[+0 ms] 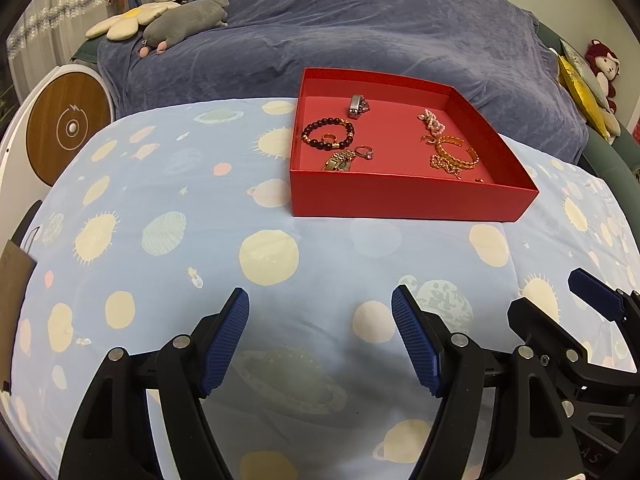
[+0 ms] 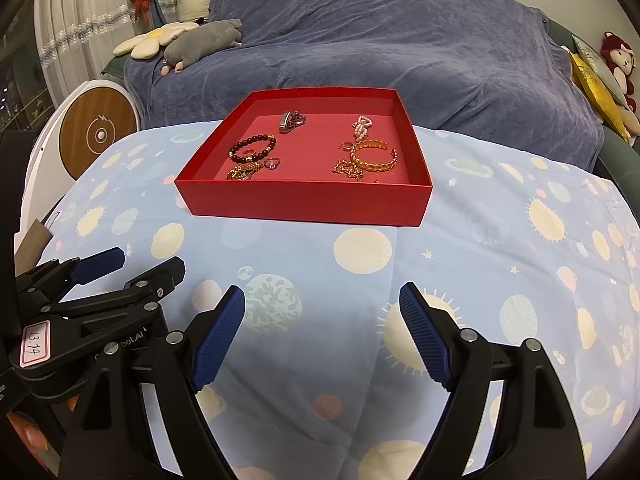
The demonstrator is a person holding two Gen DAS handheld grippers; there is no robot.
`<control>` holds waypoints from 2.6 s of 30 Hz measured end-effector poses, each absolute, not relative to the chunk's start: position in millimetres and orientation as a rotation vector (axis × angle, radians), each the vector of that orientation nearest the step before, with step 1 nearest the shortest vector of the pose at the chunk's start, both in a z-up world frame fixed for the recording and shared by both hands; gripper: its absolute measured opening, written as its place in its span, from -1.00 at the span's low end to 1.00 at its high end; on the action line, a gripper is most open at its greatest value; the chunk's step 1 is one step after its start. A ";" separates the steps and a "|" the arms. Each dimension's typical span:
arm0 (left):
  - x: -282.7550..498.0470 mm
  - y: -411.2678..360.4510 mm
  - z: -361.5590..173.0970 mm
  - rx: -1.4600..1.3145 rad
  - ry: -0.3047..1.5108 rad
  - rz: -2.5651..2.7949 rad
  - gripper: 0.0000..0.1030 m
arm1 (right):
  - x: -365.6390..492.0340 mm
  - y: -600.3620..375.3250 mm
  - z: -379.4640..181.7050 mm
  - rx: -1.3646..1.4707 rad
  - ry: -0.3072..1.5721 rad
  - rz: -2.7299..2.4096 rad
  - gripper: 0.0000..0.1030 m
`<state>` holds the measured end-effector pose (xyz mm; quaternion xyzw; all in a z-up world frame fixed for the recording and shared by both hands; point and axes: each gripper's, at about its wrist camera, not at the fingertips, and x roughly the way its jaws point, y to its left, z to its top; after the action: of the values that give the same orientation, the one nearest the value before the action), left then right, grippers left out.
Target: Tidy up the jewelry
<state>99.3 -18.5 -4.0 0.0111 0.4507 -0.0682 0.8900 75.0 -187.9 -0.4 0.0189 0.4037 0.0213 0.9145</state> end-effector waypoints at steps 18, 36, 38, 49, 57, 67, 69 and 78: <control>98.7 -17.3 -3.2 0.028 0.930 -0.116 0.38 | 74.2 -187.0 -0.1 0.032 0.821 -0.001 0.68; 99.1 -17.9 -2.7 0.033 0.923 -0.087 0.55 | 73.5 -188.6 -0.2 0.022 0.815 -0.030 0.82; 98.8 -17.9 -2.7 0.034 0.922 -0.085 0.56 | 73.5 -188.5 -0.2 0.021 0.816 -0.031 0.82; 98.8 -16.9 -1.1 0.033 0.921 -0.082 0.56 | 73.9 -189.6 -0.3 0.027 0.815 -0.033 0.84; 98.5 -17.5 -1.4 0.035 0.920 -0.081 0.56 | 73.9 -189.8 -0.5 0.028 0.816 -0.032 0.84; 99.2 -16.1 -1.9 0.027 0.930 -0.082 0.56 | 73.8 -189.9 -0.4 0.029 0.815 -0.033 0.84; 98.8 -16.3 -2.9 0.026 0.932 -0.082 0.56 | 73.8 -189.7 -0.5 0.027 0.815 -0.033 0.84; 97.9 -17.5 -2.5 0.032 0.926 -0.078 0.56 | 74.0 -189.8 -0.5 0.026 0.815 -0.033 0.84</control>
<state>97.9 -17.5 -2.5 0.0154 0.4463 -0.0376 0.8940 74.0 -189.8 -0.5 0.0128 0.3961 -0.0160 0.9180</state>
